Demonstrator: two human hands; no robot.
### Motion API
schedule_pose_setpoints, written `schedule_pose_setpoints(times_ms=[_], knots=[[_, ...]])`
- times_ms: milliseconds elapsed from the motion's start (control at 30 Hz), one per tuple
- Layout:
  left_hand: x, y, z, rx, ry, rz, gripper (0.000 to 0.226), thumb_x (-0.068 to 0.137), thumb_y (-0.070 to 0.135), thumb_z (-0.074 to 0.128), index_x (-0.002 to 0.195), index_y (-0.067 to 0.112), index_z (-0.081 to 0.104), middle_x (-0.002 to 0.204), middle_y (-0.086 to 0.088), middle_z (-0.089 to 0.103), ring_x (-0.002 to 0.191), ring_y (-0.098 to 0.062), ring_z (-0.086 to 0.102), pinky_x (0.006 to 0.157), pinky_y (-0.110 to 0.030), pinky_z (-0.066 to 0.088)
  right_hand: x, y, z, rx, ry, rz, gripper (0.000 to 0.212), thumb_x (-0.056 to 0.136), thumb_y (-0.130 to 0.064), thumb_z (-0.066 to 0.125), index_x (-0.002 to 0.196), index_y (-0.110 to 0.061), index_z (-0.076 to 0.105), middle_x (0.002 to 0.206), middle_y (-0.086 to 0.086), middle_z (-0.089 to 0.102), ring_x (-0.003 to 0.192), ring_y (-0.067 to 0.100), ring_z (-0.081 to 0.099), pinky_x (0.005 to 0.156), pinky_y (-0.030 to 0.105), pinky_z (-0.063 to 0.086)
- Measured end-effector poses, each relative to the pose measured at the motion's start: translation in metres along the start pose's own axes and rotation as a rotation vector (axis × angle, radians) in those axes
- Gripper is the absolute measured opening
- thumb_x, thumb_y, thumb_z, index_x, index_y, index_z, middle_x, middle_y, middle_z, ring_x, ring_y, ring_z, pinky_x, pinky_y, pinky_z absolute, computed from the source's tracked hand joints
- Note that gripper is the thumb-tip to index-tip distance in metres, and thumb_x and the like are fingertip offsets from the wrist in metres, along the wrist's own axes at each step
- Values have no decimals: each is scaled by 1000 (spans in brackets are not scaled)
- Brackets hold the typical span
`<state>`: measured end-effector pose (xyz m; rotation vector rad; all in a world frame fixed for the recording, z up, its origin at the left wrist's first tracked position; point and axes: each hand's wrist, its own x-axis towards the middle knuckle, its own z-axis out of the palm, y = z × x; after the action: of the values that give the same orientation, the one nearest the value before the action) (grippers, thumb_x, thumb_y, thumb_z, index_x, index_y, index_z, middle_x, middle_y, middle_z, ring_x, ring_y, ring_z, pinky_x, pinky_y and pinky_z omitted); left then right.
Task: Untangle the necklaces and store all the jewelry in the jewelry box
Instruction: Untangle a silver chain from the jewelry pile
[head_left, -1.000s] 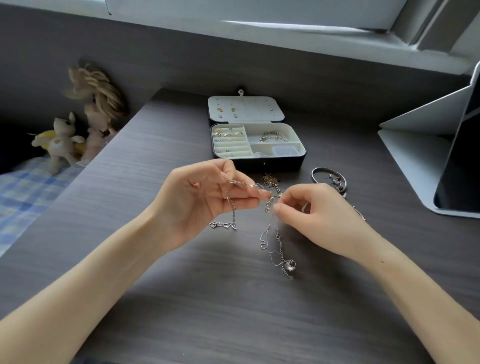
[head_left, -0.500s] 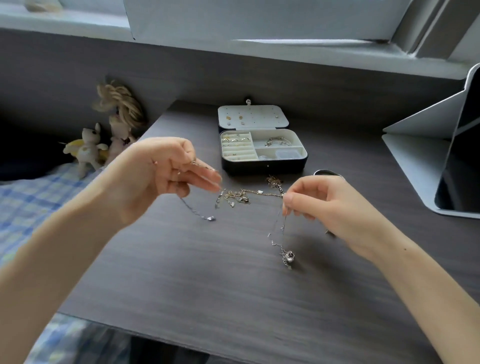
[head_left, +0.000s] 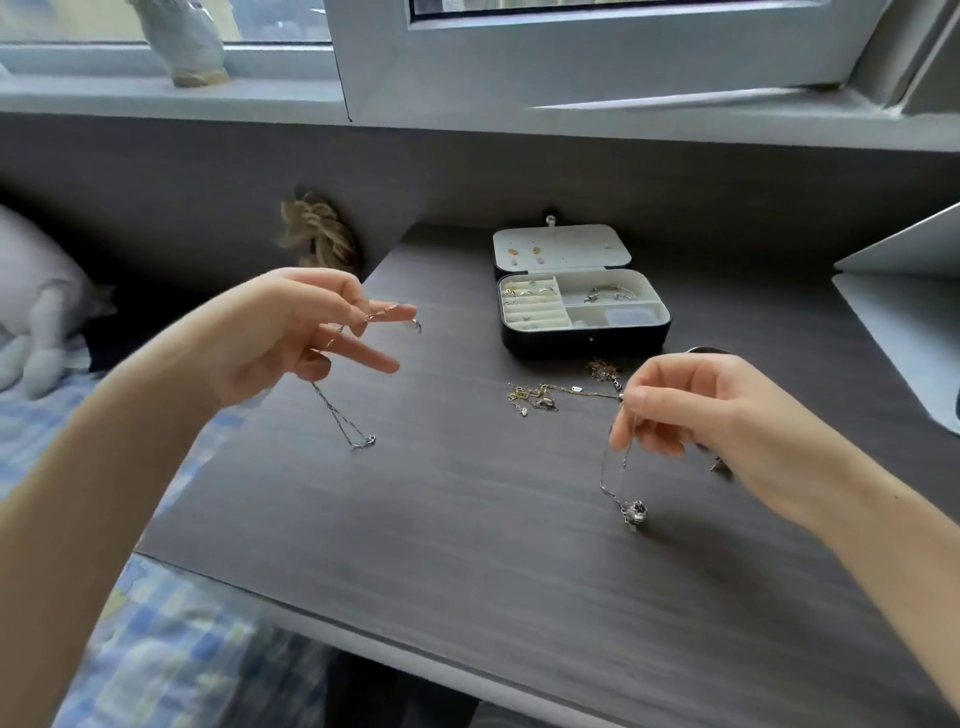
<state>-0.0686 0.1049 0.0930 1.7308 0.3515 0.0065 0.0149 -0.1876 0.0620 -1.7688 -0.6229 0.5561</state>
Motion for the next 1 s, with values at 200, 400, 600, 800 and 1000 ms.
schedule_pose_setpoints(times_ms=[200, 400, 600, 800, 1000], knots=[[35, -11, 9, -40, 13, -6, 8, 67, 4, 57, 63, 11, 55, 113, 5, 70, 95, -22, 70, 45, -19, 48, 2, 3, 0, -17, -32, 29, 17, 90, -4, 54, 73, -3, 58, 76, 13, 71, 57, 8, 49, 54, 21, 39], [82, -29, 24, 246, 26, -13, 19, 83, -4, 54, 69, 8, 57, 89, 10, 65, 81, 2, 61, 51, -17, 45, 4, 7, 1, -33, -20, 56, 17, 90, -2, 54, 74, -3, 59, 77, 13, 72, 60, 12, 49, 56, 27, 38], [106, -32, 34, 423, 38, 42, 13, 72, 10, 63, 61, 16, 60, 116, 8, 64, 108, -7, 57, 65, -23, 44, 5, 10, 2, -59, -43, 68, 17, 90, -3, 55, 73, -5, 59, 78, 11, 73, 62, 12, 50, 57, 28, 38], [111, -33, 35, 938, 29, 115, 11, 71, 27, 60, 70, 16, 63, 120, 12, 65, 107, -15, 59, 83, -25, 44, 5, 10, 4, -84, -48, 72, 16, 89, -4, 56, 73, -6, 59, 77, 8, 73, 61, 9, 52, 59, 29, 38], [110, -29, 33, 1204, 73, 195, 20, 79, 40, 57, 64, 31, 66, 110, 9, 70, 89, -20, 62, 66, -24, 44, 4, 9, 5, -76, -58, 67, 17, 89, -4, 56, 73, -7, 59, 77, 9, 73, 61, 9, 51, 59, 30, 37]])
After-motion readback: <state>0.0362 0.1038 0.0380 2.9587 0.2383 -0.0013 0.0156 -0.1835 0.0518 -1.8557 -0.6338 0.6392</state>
